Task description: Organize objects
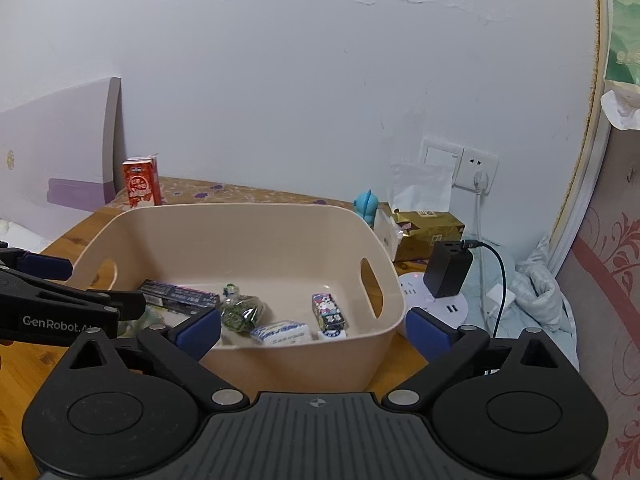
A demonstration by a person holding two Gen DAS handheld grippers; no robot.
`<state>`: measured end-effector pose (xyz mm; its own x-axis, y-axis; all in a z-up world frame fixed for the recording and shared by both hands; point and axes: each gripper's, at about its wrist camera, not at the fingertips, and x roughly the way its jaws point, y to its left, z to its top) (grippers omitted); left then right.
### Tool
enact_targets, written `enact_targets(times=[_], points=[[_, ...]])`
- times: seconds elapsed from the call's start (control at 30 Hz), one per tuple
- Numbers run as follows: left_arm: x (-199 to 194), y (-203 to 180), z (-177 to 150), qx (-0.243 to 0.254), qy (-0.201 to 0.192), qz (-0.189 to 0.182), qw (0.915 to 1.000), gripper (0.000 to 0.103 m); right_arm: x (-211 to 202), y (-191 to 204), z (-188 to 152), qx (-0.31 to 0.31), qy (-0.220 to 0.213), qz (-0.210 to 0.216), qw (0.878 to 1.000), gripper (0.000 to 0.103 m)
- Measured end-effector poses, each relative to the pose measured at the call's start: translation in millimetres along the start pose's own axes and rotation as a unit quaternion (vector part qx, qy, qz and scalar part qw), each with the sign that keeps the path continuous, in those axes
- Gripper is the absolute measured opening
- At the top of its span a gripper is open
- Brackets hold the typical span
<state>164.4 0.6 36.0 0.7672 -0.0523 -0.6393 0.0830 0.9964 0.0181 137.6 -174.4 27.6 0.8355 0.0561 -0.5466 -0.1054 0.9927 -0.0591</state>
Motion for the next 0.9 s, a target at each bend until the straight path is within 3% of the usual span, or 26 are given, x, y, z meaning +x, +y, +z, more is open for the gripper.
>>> enact_targets(times=[0.43,0.9], points=[[-48.5,1.2,-24.5,-0.011,-0.029,-0.002,0.9995,0.091,-50.3,4.7,-17.6,0.012,-0.020,0.003,1.000,0.103],[-79.5,5.1,-63.3,-0.015,-0.022,-0.004,0.9996,0.092,-77.7,-7.0,-45.9,0.047,-0.007,0.022,0.999,0.103]])
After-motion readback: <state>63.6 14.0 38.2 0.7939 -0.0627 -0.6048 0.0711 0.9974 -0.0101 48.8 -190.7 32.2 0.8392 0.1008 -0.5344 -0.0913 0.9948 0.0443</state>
